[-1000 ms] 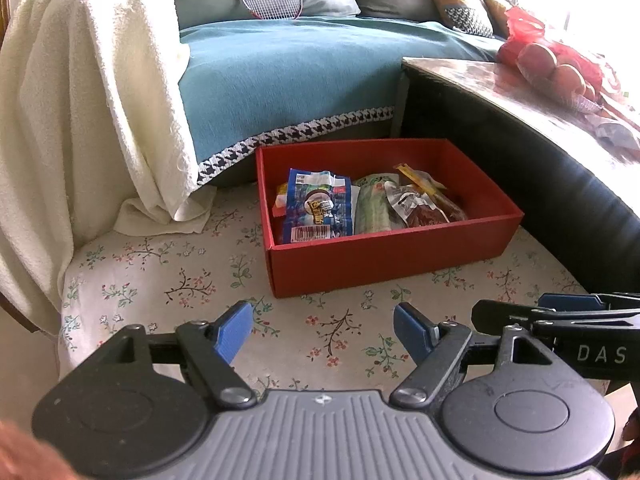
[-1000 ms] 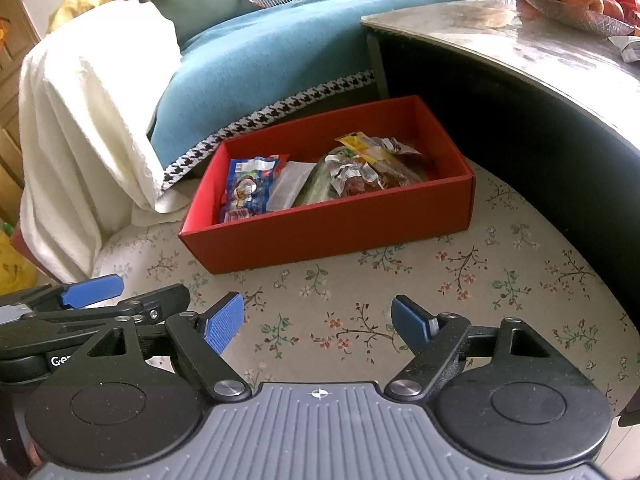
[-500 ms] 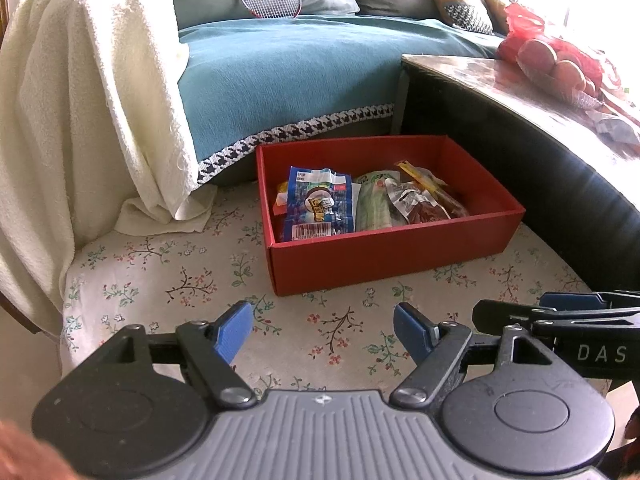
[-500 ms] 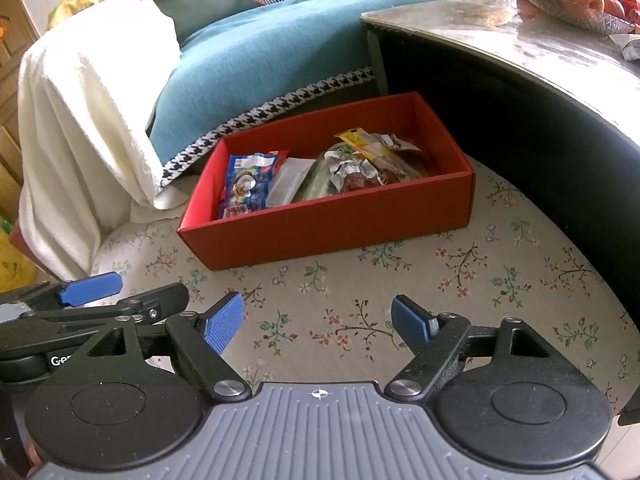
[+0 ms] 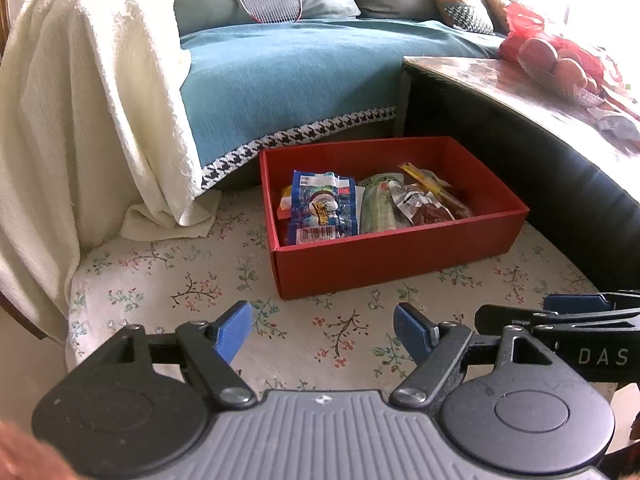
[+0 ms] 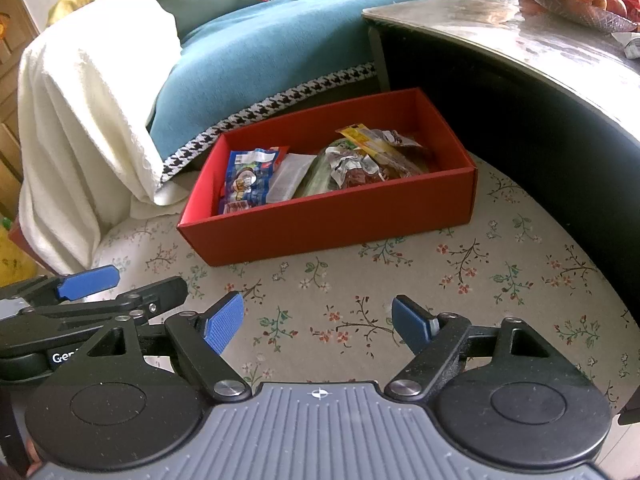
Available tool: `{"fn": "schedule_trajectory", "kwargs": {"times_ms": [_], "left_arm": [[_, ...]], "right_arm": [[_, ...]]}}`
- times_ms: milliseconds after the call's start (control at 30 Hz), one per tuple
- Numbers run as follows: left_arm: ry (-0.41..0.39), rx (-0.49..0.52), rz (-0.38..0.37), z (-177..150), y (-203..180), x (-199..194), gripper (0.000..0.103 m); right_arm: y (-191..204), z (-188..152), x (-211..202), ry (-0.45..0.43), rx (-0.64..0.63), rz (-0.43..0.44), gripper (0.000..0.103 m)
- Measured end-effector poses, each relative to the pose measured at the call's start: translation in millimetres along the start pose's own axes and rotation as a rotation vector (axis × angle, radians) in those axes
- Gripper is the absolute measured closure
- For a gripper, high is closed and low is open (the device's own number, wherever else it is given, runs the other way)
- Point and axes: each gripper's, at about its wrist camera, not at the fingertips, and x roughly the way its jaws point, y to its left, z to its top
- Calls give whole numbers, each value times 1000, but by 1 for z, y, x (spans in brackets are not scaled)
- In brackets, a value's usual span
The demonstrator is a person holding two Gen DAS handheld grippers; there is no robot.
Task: Organize snacks
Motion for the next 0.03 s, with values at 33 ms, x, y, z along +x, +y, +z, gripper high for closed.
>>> {"fn": "schedule_trajectory", "kwargs": {"times_ms": [33], "left_arm": [[-2,0,1,0,0,0,31]], "right_arm": [[0,0,0,-1,0,1,16]]}}
